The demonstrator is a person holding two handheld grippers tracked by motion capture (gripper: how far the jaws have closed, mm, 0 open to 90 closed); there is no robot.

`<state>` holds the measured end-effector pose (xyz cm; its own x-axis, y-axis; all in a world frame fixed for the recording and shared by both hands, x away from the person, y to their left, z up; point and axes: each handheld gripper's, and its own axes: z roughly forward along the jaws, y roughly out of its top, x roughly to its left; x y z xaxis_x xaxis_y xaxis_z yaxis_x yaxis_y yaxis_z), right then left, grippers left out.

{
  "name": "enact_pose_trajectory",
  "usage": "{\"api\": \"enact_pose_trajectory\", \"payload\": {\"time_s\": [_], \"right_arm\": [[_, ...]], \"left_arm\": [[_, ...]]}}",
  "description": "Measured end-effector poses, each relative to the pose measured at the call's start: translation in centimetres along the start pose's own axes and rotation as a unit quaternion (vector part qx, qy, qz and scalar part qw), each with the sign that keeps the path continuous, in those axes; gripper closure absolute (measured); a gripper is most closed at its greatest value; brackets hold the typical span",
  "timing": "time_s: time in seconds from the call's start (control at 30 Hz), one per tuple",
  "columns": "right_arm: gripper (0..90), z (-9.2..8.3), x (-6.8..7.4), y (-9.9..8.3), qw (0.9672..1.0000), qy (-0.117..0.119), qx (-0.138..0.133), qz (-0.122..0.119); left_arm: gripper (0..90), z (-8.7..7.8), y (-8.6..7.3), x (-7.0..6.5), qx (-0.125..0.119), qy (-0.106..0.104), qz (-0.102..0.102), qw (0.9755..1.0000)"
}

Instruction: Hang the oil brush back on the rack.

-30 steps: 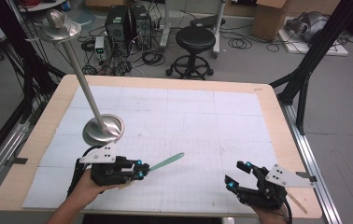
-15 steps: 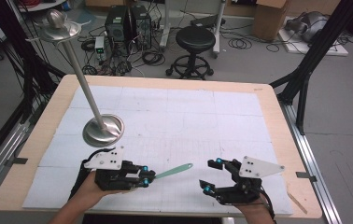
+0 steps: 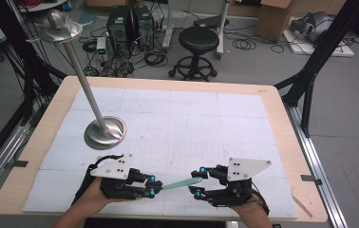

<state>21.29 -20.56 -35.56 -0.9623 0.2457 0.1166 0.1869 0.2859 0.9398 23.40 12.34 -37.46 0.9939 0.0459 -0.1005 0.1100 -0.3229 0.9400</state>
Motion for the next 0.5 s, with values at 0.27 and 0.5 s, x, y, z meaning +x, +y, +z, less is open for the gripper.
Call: {"api": "enact_pose_trajectory", "payload": {"time_s": [0.27,0.5], "right_arm": [[63.8,0.54,0.12,0.1,0.9995,0.024,0.013,-0.012],[70.2,0.55,0.16,-0.01,0.9991,0.038,0.013,-0.015]], "left_arm": [[81.7,-0.02,-0.01,-0.08,0.009,-0.01,0.01,0.9999],[81.7,0.03,-0.04,-0.2,0.006,-0.019,0.016,0.9997]]}}
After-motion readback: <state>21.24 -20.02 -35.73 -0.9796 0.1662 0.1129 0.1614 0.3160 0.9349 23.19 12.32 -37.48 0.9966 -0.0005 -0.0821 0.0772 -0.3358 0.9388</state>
